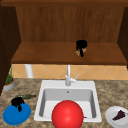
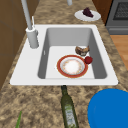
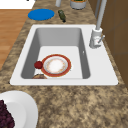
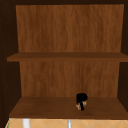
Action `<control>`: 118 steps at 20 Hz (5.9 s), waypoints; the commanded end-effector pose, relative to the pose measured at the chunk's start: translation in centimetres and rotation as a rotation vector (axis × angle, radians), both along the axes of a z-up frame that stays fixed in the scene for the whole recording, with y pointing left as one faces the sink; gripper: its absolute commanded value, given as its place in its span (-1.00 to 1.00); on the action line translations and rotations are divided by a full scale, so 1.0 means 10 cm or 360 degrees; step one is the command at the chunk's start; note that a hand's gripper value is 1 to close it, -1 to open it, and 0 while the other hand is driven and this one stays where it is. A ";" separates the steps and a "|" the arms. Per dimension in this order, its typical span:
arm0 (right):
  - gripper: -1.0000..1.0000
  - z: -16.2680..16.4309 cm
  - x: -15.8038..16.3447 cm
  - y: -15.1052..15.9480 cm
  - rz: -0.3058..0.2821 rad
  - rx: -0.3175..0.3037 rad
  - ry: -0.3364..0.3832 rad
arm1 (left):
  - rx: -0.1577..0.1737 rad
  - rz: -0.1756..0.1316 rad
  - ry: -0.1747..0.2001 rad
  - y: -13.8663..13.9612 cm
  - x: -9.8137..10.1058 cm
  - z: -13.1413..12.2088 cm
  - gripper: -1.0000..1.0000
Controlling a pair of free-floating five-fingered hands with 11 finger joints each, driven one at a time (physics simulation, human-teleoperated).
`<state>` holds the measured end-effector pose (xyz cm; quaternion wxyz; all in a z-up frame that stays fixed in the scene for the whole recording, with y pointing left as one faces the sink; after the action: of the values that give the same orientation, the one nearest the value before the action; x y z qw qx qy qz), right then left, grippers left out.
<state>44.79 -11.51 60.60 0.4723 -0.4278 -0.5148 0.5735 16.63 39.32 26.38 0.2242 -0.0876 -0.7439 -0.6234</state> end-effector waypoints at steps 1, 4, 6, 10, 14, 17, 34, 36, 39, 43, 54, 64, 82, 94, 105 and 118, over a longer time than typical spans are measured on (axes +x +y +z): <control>1.00 -0.06 0.31 -0.06 0.0000 0.0015 -0.0002 | 0.0000 0.0000 0.0000 0.00 0.00 0.00 0.00; 1.00 -0.17 0.31 -0.10 -0.0014 0.0001 0.0004 | 0.0000 0.0000 0.0000 0.00 0.00 0.00 0.00; 1.00 -0.31 0.28 -0.09 -0.0040 -0.0012 -0.0040 | 0.0000 0.0000 0.0000 0.00 0.00 0.00 0.00; 1.00 -0.39 0.42 -0.15 -0.0044 0.0025 -0.0057 | 0.0000 0.0000 0.0000 0.00 0.00 0.00 0.00; 1.00 -0.38 0.52 -0.14 -0.0050 0.0034 0.0140 | 0.0000 0.0000 0.0000 0.00 0.00 0.00 0.00; 1.00 -0.20 0.42 -0.14 -0.0083 0.0053 0.0286 | 0.0000 0.0000 0.0000 0.00 0.00 0.00 0.00; -1.00 0.63 0.28 -0.30 -0.0066 0.0060 0.0057 | 0.0000 0.0000 0.0000 0.00 0.00 0.00 0.00; -1.00 0.70 0.19 -0.34 -0.0061 0.0080 0.0079 | 0.0000 0.0000 0.0000 0.00 0.00 0.00 0.00; -1.00 0.80 -0.01 -0.38 -0.0065 0.0098 0.0082 | 0.0000 0.0000 0.0000 0.00 0.00 0.00 0.00; -1.00 0.88 -0.31 -0.38 -0.0061 0.0099 0.0081 | 0.0000 0.0000 0.0000 0.00 0.00 0.00 0.00; -1.00 0.71 -1.19 -0.40 -0.0084 0.0076 -0.0009 | 0.0000 0.0000 0.0000 0.00 0.00 0.00 0.00; -1.00 0.37 -1.99 -0.40 -0.0094 0.0061 -0.0013 | 0.0000 0.0000 0.0000 0.00 0.00 0.00 0.00; -1.00 -1.04 -3.13 -0.43 0.0026 0.0090 -0.0097 | 0.0000 0.0000 0.0000 0.00 0.00 0.00 0.00; -1.00 -1.82 -2.66 -0.28 0.0130 0.0125 -0.0025 | 0.0000 0.0000 0.0000 0.00 0.00 0.00 0.00; -1.00 -2.10 -1.80 -0.26 0.0135 0.0154 0.0103 | 0.0000 0.0000 0.0000 0.00 0.00 0.00 0.00; -1.00 -2.36 -0.91 -0.22 0.0142 0.0338 0.0217 | 0.0000 0.0000 0.0000 0.00 0.00 0.00 0.00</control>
<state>33.99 -14.02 37.18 0.4892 -0.3562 -0.5365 0.5882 16.63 39.32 26.38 0.2242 -0.0876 -0.7439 -0.6234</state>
